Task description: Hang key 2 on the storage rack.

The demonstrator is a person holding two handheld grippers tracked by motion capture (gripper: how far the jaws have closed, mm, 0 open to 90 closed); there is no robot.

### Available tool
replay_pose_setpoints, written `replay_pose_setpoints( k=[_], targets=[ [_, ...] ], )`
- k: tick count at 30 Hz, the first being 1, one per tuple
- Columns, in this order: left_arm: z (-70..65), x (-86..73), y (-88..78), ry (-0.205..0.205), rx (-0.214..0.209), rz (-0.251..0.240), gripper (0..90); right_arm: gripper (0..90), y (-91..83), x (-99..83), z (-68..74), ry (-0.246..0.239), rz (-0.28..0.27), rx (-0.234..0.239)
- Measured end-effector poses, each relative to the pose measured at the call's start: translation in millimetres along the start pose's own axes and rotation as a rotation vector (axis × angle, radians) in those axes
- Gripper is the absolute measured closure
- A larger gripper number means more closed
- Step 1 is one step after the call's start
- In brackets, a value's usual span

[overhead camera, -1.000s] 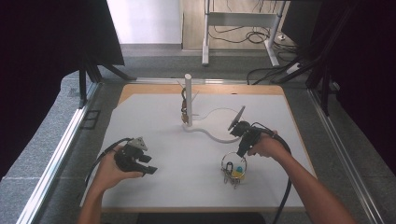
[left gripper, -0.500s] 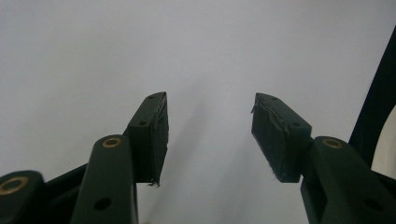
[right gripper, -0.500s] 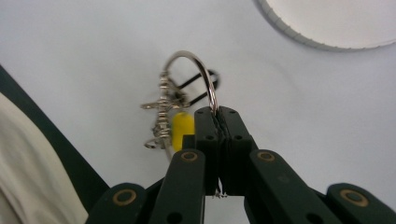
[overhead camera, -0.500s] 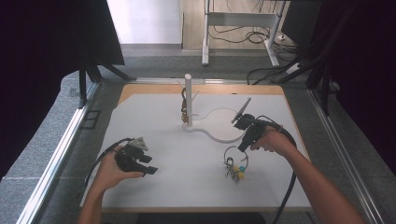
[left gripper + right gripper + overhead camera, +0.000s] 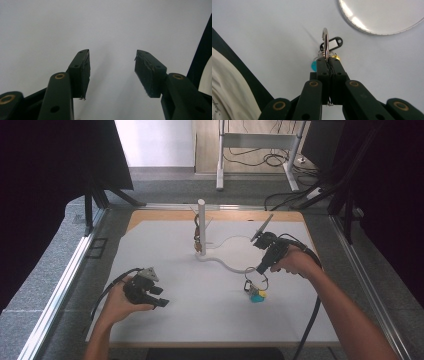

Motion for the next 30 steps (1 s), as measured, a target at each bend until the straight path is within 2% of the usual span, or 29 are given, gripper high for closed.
replay_pose_setpoints(
  k=[9, 20, 30],
  targets=[
    [0.7, -0.5, -2.0, 0.0, -0.001, -0.01, 46.5, 88.3, -4.3, 12.9, 2.8, -0.011, 0.012, 0.002],
    [0.5, -0.5, -3.1, 0.002, -0.002, -0.013, 46.5, 88.3, -16.1, 22.2, -0.3, -0.029, 0.011, -0.008],
    [0.1, -0.4, -3.3, 0.001, -0.004, -0.015, 46.5, 88.3, -28.7, 30.6, -5.7, -0.016, -0.012, -0.011]
  ],
)
Point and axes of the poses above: each handheld gripper's, and its own axes: y roughly forward along the jaws, x roughly out of its top, z roughly to its left, the point moved 8 cm from there along y, roughly forward along the jaws, and after that the axes turned 14 degrees about -x, right-handed, at the moved point
